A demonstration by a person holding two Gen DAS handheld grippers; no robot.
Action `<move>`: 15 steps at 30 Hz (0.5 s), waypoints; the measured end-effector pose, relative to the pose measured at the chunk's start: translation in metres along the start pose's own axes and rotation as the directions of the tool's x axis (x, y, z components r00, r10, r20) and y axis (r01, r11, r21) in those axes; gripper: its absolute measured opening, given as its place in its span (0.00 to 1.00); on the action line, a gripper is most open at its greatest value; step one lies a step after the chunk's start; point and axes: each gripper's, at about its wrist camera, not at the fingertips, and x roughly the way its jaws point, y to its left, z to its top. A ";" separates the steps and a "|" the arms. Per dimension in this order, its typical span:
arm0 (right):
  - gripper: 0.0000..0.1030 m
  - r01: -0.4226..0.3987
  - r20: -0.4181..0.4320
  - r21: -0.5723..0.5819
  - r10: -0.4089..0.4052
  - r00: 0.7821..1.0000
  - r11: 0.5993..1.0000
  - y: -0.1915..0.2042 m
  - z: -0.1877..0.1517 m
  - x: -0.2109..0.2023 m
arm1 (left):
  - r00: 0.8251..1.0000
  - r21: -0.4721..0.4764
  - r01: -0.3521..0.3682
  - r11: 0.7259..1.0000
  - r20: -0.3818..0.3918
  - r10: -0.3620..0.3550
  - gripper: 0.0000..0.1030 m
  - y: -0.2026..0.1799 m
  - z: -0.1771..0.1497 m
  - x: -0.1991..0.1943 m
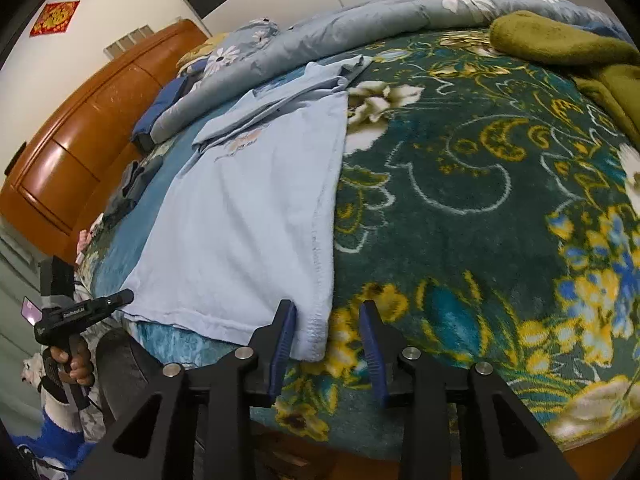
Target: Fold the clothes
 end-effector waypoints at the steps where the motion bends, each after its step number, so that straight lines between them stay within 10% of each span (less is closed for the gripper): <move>1: 0.35 -0.005 0.003 0.004 0.005 1.000 1.000 -0.001 -0.001 -0.001 | 1.000 0.010 -0.008 1.000 0.004 0.008 0.04 -0.002 -0.001 -0.002; 15: 0.36 -0.067 -0.012 0.025 0.067 0.998 0.997 0.001 -0.002 0.010 | 0.999 0.012 -0.028 1.000 -0.027 0.028 0.24 0.003 -0.006 0.003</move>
